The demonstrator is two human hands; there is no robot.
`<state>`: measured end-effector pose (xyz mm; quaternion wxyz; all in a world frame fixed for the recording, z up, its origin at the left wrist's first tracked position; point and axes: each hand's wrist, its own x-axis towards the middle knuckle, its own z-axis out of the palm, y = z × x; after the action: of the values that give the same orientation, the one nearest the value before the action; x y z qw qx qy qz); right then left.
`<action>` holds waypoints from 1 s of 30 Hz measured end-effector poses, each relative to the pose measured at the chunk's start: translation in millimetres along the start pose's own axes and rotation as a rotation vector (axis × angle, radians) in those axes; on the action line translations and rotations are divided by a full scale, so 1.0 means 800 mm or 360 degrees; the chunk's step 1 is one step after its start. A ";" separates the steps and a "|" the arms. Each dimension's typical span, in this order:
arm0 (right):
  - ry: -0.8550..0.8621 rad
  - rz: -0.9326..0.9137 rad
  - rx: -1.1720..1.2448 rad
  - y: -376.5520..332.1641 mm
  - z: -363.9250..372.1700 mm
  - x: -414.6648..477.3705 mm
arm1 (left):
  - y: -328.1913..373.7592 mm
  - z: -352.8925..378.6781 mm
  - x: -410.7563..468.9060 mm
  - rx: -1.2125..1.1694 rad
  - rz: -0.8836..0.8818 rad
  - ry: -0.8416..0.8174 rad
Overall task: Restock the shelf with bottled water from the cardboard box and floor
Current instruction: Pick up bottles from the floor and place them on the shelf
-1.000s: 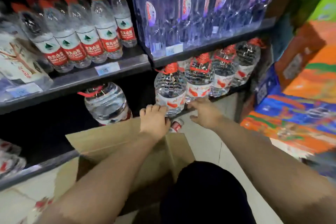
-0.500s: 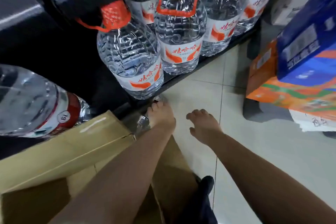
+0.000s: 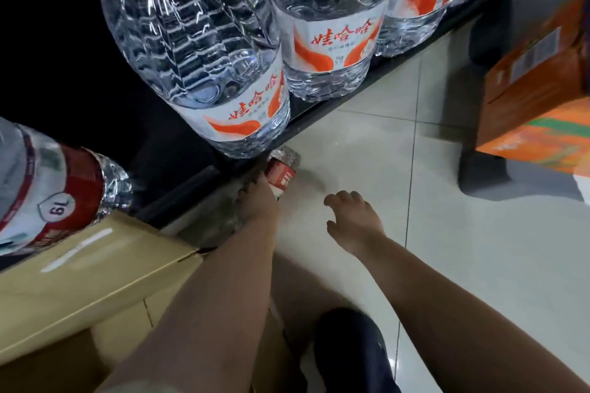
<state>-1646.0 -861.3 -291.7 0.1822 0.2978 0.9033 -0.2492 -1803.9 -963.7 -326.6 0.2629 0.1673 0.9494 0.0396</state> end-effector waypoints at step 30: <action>0.1168 -0.0279 -0.0321 -0.030 -0.301 -0.253 | 0.122 -0.295 -0.290 -0.0494 0.0975 0.0222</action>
<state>-1551.7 -833.7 8.0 -0.1466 0.2693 0.9505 -0.0508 -1708.9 -947.1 4.5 0.1957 0.3994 0.8534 0.2717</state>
